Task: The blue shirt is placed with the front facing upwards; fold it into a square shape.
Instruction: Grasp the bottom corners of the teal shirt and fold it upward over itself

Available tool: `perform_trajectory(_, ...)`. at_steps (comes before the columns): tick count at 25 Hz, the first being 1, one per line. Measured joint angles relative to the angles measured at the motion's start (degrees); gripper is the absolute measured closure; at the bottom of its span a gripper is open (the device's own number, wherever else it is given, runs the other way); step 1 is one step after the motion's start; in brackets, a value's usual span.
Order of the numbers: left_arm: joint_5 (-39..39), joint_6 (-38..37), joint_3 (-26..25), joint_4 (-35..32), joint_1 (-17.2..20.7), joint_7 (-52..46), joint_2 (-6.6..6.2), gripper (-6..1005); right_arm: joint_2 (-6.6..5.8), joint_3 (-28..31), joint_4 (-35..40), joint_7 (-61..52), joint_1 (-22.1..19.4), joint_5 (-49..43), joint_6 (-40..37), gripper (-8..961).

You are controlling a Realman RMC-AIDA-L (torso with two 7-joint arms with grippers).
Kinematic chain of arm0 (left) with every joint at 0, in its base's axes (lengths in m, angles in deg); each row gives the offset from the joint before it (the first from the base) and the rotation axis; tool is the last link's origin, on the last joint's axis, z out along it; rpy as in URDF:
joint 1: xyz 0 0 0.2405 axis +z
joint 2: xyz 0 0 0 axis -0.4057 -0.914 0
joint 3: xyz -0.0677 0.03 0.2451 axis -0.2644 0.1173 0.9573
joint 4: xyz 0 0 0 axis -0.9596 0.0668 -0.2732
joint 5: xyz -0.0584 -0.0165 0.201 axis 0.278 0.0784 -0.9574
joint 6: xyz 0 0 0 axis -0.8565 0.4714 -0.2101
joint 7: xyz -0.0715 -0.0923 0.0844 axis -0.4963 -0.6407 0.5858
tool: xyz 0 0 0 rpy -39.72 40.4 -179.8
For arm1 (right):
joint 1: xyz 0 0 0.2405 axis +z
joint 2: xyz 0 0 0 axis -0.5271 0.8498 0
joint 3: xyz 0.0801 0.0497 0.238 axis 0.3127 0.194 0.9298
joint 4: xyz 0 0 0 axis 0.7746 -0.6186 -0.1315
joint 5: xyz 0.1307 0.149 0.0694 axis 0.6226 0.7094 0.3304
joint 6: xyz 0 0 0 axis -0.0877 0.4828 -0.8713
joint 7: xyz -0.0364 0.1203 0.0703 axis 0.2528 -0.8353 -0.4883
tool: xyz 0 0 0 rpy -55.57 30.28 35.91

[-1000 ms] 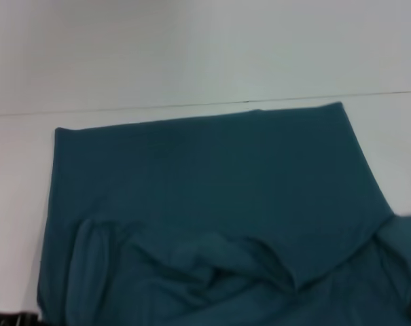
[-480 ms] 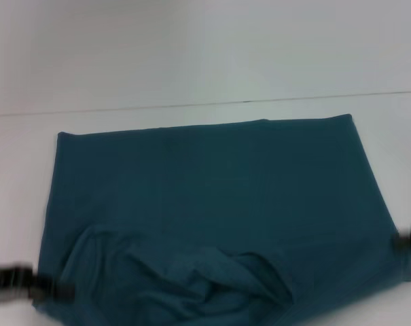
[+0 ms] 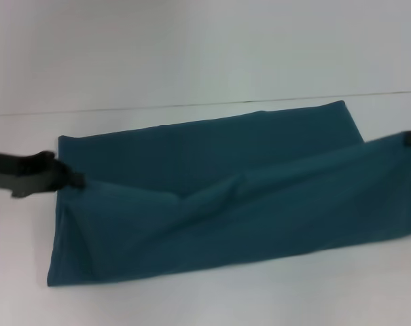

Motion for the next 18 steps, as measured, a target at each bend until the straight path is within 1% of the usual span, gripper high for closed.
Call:
perform_trajectory(2, -0.2, 3.6, 2.1, 1.6, -1.4, -1.7, -0.02, 839, 0.61, -0.4, -0.2, -0.3, 0.4, 0.3, 2.4, 921)
perform_trajectory(3, -0.2, 6.2, 4.1, 2.5, -2.2, -3.2, -0.07, 838, 0.73, -0.7, -0.5, -0.5, 0.9, 0.2, 4.0, 921)
perform_trajectory(5, -0.2, 9.5, 6.3, 3.1, -2.9, -5.2, 0.00, 837, 0.85, -1.3, -1.6, -1.1, 1.7, 0.2, 7.0, 921)
perform_trajectory(9, 0.2, 14.5, 7.5, 3.5, -3.9, -6.5, 0.86, 834, 0.90, -3.8, -3.9, -2.5, 3.0, 0.2, 13.4, 921)
perform_trajectory(13, 0.3, 21.0, 7.5, 4.4, -4.4, -6.5, 2.30, 830, 1.36, -6.0, -7.4, -2.7, 4.7, 0.2, 19.3, 921)
perform_trajectory(14, 0.3, 23.2, 7.5, 4.8, -4.5, -6.6, 2.97, 830, 1.51, -6.4, -8.1, -2.5, 5.2, 0.1, 20.6, 921)
perform_trajectory(16, 0.3, 26.3, 7.4, 5.2, -4.5, -6.9, 3.88, 828, 1.86, -7.3, -9.4, -2.3, 6.0, 0.1, 23.5, 921)
perform_trajectory(18, 0.3, 29.7, 7.1, 5.3, -4.4, -7.1, 5.08, 826, 2.43, -7.9, -9.7, -2.3, 6.3, 0.1, 26.2, 922)
